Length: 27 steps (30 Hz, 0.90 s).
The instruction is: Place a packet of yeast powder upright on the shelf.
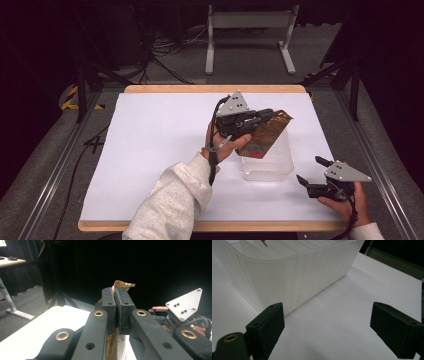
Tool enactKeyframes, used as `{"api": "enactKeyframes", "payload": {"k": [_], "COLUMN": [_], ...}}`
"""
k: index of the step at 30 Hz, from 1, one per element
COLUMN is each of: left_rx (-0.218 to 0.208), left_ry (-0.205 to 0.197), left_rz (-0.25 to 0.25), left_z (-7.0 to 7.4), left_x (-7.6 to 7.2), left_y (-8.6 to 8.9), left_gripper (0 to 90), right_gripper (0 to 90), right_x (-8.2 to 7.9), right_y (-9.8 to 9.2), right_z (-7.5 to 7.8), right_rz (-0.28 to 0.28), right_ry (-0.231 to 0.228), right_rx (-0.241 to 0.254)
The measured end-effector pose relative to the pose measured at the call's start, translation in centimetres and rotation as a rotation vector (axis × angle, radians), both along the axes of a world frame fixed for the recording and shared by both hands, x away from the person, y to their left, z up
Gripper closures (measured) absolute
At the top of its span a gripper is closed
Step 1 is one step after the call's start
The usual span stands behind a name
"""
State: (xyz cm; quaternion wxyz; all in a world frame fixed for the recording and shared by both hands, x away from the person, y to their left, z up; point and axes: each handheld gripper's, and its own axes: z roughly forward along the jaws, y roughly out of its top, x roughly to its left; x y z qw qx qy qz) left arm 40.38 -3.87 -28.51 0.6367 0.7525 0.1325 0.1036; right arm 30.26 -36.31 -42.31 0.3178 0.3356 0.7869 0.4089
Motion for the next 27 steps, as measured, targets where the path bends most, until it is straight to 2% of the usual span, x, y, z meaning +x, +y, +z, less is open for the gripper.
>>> {"api": "enactKeyframes", "payload": {"k": [4, 6, 7, 13, 16, 20, 27], "left_rx": [0.008, -0.005, -0.02, -0.033, -0.043, -0.061, -0.057], "left_ry": [0.002, 0.002, 0.015, 0.03, 0.021, 0.032, 0.071], "left_rz": [-0.011, -0.012, -0.021, -0.032, -0.034, -0.045, -0.061], "left_z": [-0.4, -0.5, -0.8, -1.7, -2.1, -2.9, -4.6], "left_x": [0.1, 0.1, 0.0, 0.0, -0.1, -0.1, 0.1], "left_y": [-0.8, -0.9, -1.1, -1.9, -1.9, -2.0, -1.7], "left_gripper": [86.8, 86.8, 86.8, 86.8, 86.7, 86.7, 86.6], "right_gripper": [12.7, 12.7, 12.7, 12.7, 12.7, 12.7, 12.7], "right_x": [0.0, 0.0, 0.0, 0.0, 0.0, 0.0, 0.0], "right_y": [0.0, 0.0, 0.0, 0.0, 0.0, 0.0, 0.0], "right_z": [0.0, 0.0, -0.1, -0.1, -0.1, -0.1, -0.1], "right_rz": [-0.001, 0.0, 0.002, 0.004, 0.002, 0.003, 0.002], "right_ry": [0.002, 0.002, 0.004, 0.005, 0.005, 0.007, 0.008], "right_rx": [0.001, 0.001, -0.002, -0.003, -0.001, -0.003, -0.003]}}
